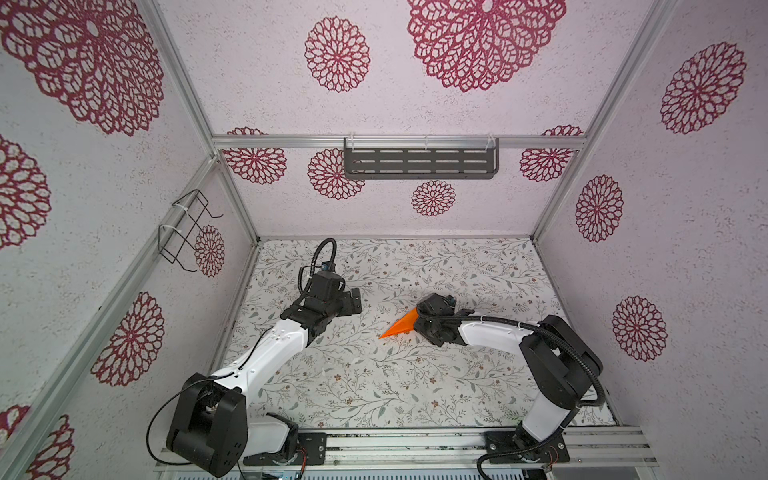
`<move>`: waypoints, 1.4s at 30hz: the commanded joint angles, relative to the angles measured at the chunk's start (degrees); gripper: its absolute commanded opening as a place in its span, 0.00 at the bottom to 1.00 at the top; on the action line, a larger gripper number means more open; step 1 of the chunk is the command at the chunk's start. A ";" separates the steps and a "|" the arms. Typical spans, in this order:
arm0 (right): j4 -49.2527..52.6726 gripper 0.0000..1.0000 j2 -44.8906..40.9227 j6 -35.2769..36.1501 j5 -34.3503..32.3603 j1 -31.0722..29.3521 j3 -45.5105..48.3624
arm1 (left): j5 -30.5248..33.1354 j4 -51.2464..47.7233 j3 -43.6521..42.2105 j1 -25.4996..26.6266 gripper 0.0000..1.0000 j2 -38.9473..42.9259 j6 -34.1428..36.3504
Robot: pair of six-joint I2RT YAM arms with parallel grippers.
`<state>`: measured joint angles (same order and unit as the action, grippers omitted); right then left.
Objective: Fold a paper plane with a square sheet of paper (pick it up from the middle)
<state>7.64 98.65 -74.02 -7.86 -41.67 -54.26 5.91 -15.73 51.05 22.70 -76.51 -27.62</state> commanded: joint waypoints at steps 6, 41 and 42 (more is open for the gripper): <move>-5.85 0.14 -2.17 -0.02 0.73 0.84 2.02 | -2.71 0.33 1.07 -0.27 0.98 0.05 0.14; -16.78 0.01 -1.66 9.32 11.68 5.94 7.68 | -27.75 5.72 12.13 12.55 0.52 -29.09 11.38; -16.83 0.01 -1.57 9.41 11.86 6.07 7.68 | -27.87 5.23 12.57 12.57 0.52 -29.67 11.64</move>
<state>-8.38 98.13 -65.95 3.07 -36.12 -46.48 -20.75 -9.32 62.06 34.87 -104.75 -17.93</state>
